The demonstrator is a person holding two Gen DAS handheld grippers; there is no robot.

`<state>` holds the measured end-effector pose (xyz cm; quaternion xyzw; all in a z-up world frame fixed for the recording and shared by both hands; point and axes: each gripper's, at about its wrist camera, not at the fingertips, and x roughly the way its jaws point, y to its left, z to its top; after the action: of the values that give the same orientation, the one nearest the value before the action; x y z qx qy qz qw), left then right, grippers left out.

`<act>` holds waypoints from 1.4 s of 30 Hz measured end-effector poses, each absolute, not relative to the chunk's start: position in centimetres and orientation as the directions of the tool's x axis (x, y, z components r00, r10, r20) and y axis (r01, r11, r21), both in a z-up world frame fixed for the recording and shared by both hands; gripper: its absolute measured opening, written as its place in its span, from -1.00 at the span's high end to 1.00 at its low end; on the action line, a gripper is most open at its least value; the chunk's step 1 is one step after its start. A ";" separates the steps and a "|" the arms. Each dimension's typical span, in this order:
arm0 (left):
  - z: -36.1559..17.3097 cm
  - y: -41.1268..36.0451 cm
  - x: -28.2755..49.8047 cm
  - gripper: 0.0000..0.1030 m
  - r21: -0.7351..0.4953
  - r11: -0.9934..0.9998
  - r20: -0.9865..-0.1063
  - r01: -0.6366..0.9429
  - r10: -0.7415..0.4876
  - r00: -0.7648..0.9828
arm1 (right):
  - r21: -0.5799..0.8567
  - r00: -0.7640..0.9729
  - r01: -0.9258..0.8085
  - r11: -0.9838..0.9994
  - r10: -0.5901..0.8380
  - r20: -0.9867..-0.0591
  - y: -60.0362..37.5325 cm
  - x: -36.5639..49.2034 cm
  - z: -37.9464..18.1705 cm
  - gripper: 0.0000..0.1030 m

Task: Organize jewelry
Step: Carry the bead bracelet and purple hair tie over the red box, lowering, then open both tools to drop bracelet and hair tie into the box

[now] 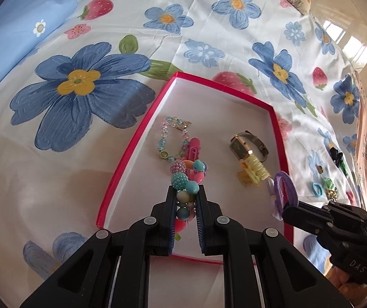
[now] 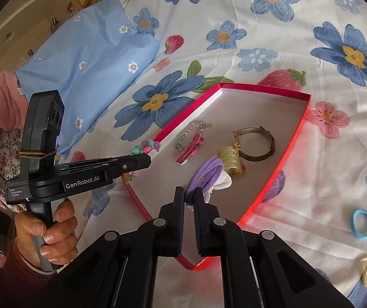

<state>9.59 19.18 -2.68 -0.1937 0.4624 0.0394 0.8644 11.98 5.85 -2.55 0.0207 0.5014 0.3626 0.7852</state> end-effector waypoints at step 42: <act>-5.7 19.3 12.0 0.19 -0.240 0.928 -0.855 -0.286 -0.063 0.515 | 0.392 0.196 -0.546 0.740 0.568 -0.799 7.3 13.5 -4.6 0.40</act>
<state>12.03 19.27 -5.70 -0.1785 0.4882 0.0655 0.8517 13.51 7.33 -4.64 0.0105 0.5217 0.3604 0.7732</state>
